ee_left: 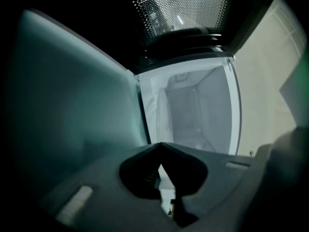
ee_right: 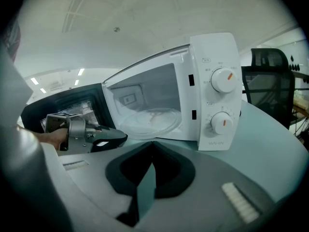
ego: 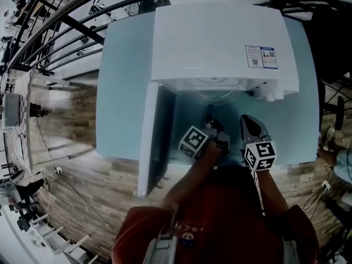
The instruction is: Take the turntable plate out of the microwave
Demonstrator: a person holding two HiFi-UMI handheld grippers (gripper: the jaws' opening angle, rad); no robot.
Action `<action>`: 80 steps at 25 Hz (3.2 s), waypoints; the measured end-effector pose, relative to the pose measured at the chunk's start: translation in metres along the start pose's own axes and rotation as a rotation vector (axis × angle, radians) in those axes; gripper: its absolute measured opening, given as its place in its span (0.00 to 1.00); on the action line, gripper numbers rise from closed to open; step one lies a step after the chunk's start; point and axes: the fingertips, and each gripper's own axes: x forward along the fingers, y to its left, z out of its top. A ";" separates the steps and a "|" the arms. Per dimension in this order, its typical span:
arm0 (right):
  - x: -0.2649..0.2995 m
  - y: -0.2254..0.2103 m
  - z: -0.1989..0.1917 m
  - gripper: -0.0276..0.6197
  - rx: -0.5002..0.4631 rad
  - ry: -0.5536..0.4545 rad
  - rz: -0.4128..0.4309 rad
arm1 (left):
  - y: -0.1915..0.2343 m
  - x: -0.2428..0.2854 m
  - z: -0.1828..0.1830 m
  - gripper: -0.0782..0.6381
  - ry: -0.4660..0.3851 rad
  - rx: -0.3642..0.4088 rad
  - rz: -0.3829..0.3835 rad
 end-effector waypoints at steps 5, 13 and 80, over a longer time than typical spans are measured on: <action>-0.001 0.004 0.000 0.04 0.000 -0.006 -0.002 | 0.000 -0.002 0.000 0.11 0.001 -0.003 -0.010; -0.001 0.006 -0.002 0.04 0.020 -0.010 -0.003 | -0.006 0.001 -0.002 0.20 0.055 0.070 -0.061; 0.035 0.047 -0.016 0.15 0.518 -0.076 0.191 | -0.042 -0.081 0.035 0.10 -0.033 1.455 -0.039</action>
